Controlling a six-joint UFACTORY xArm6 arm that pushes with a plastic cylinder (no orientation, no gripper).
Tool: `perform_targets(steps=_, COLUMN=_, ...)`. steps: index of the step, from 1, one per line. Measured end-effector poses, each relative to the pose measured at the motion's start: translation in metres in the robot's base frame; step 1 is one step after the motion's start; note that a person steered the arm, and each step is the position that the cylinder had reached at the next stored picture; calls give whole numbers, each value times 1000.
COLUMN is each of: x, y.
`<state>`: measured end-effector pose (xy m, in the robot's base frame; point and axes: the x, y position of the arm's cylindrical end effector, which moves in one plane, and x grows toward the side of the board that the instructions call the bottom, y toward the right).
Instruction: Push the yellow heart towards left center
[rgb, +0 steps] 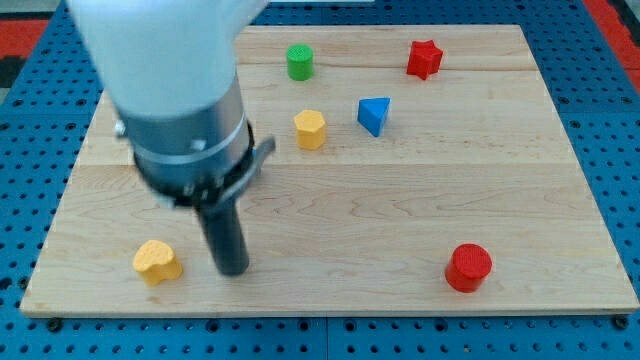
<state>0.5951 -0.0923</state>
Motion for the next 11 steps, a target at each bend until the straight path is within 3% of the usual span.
perform_targets(steps=1, x=19, y=-24)
perform_targets(steps=2, x=-47, y=-48)
perform_targets(steps=3, x=-42, y=-81)
perform_targets(steps=4, x=6, y=-16)
perform_targets(steps=5, x=22, y=-4)
perform_targets(steps=6, x=23, y=-13)
perform_targets(steps=7, x=19, y=-80)
perform_targets(steps=8, x=2, y=-112)
perform_targets(steps=10, x=-118, y=-127)
perform_targets(steps=11, x=-90, y=-98)
